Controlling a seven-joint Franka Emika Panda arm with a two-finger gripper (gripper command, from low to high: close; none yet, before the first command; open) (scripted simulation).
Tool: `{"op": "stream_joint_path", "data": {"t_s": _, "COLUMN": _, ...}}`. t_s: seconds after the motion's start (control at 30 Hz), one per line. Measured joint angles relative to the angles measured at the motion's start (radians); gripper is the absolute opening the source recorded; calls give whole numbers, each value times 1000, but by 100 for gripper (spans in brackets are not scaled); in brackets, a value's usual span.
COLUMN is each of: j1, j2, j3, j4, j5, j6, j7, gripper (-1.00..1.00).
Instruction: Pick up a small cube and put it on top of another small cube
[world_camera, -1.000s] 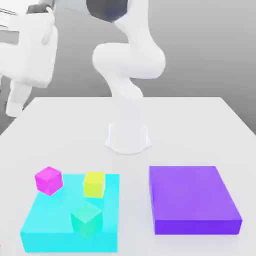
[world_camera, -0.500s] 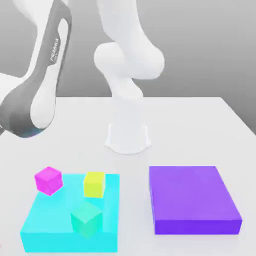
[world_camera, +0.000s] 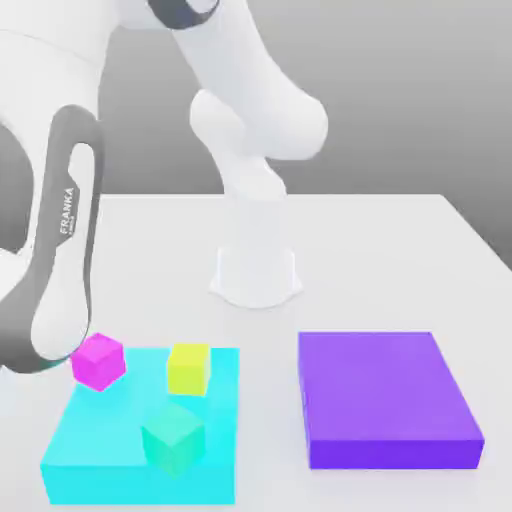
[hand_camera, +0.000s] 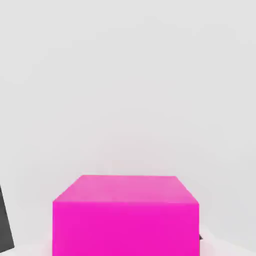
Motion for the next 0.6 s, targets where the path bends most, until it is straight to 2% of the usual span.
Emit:
{"op": "stream_joint_path", "data": {"t_s": 0.33, "j1": 86, "j2": -312, "j3": 45, "j4": -257, "j5": -161, "j6": -94, "j7": -148, "gripper": -100}}
{"op": "stream_joint_path", "data": {"t_s": 0.47, "j1": 116, "j2": -447, "j3": 78, "j4": -371, "j5": -171, "j6": -117, "j7": -253, "gripper": -100}}
{"op": "stream_joint_path", "data": {"t_s": 0.6, "j1": 157, "j2": -588, "j3": 96, "j4": -488, "j5": -138, "j6": -134, "j7": -388, "gripper": -100}}
